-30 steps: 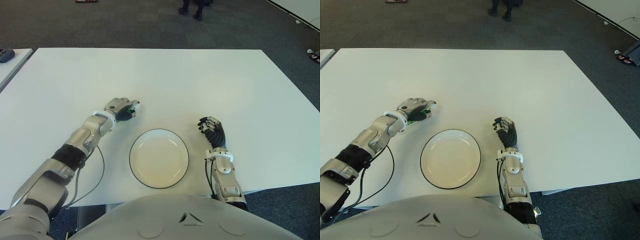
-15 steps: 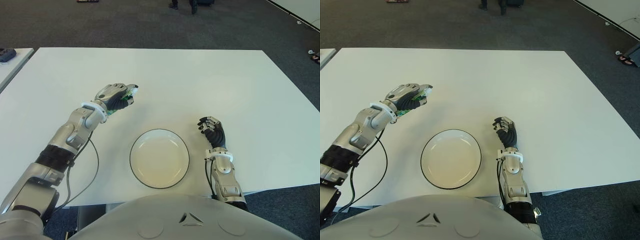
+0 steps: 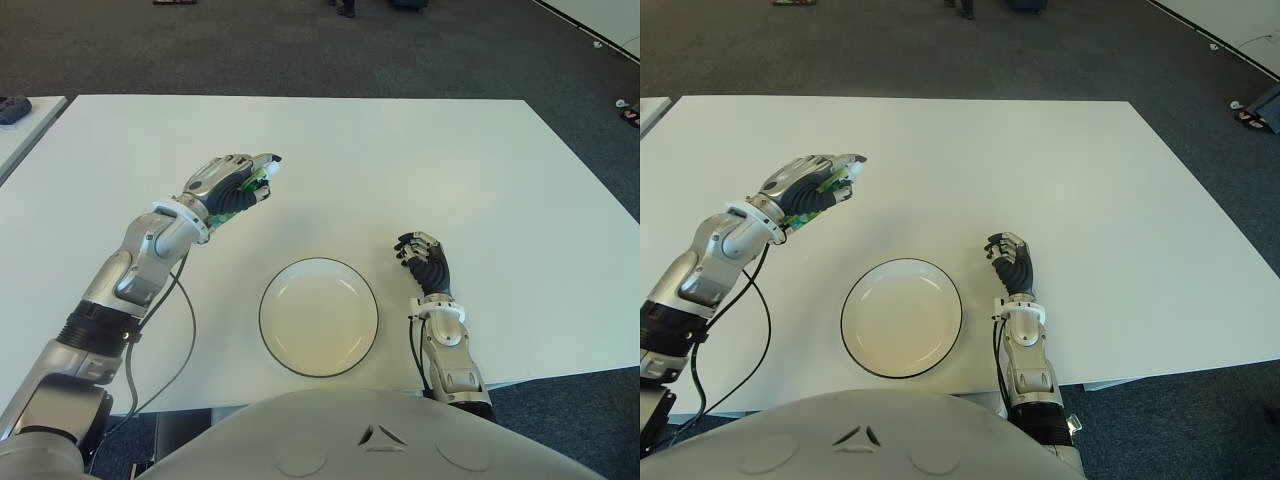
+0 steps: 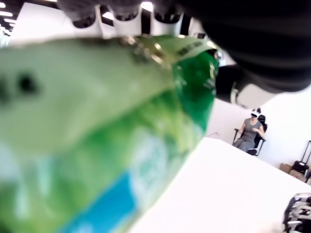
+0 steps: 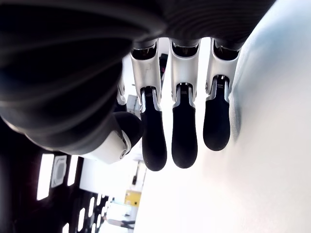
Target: Put the toothpaste on the table into the plate.
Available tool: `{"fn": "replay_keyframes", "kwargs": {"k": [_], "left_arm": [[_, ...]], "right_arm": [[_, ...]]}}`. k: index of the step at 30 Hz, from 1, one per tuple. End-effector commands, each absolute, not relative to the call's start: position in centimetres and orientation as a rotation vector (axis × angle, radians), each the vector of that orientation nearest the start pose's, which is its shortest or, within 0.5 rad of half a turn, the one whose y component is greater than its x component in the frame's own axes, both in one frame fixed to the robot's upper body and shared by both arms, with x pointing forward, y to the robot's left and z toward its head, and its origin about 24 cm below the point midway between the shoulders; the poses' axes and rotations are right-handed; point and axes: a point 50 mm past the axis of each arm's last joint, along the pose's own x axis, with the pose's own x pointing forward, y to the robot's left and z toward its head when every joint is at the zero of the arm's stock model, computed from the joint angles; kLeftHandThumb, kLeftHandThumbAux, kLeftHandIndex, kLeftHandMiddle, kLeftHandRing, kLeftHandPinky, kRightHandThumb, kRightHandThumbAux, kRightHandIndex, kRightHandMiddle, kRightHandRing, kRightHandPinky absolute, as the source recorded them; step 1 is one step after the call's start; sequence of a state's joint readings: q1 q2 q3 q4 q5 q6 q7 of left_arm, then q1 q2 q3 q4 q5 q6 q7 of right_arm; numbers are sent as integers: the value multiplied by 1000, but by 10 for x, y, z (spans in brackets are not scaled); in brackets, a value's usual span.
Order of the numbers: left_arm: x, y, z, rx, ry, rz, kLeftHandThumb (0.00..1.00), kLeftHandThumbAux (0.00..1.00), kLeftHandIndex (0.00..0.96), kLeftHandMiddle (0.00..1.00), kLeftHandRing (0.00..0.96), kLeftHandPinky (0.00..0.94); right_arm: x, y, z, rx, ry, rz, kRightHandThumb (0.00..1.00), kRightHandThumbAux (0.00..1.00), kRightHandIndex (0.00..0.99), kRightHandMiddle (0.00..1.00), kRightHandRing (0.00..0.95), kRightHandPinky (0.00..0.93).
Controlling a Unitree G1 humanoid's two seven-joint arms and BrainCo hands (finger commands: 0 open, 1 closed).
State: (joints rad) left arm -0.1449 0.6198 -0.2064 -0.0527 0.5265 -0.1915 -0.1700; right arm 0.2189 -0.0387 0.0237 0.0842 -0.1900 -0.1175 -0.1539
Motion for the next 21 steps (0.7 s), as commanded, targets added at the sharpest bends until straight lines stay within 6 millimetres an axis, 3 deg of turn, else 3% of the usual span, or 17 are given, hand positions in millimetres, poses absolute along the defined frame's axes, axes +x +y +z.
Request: {"fn": "replay_keyframes", "kwargs": {"k": [1,10,21], "left_arm": [[256,175,104,1122,-284,-474,715,709,441,869,854,847],[236,159,108,1098,-321,-585,715,709,441,872,854,849],[211,140,96,1119,-371,-839,715,707,441,896,871,872]], "right_arm": [[202,-167,-14,-234,175,-137,707,732,428,540,540,547],[203,-167,-14,-237,174,-136,707,731,428,548,549,562],[203,-168,-14,-232,177,-140,707,731,429,546,545,543]]}}
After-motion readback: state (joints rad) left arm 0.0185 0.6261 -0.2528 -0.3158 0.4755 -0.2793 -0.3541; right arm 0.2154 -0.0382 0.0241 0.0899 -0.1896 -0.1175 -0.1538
